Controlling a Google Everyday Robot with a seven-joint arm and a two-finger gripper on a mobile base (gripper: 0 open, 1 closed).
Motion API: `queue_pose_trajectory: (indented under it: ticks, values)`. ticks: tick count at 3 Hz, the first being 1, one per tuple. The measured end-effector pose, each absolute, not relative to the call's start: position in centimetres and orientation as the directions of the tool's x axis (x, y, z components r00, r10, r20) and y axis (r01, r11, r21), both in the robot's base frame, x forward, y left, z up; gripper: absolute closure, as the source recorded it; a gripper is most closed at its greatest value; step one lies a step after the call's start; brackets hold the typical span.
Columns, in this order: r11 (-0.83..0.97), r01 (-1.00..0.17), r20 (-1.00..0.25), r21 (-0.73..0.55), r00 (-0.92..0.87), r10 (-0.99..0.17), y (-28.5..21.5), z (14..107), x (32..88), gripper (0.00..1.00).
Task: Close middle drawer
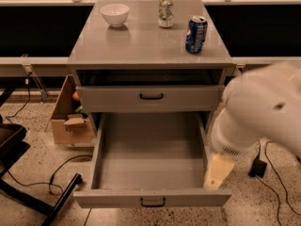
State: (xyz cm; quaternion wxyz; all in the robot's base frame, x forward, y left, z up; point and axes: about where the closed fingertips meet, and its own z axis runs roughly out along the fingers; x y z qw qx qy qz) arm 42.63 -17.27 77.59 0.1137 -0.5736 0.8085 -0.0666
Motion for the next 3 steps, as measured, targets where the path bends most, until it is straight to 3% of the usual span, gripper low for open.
queue_pose_trajectory:
  ticks: [2,3]
  values:
    - [0.374,-0.927,0.045,0.015,-0.373,-0.927,-16.3,57.8,35.7,0.00]
    - [0.412,-0.906,0.053,0.095,-0.409,-0.911,-15.3,53.3,32.9,0.00]
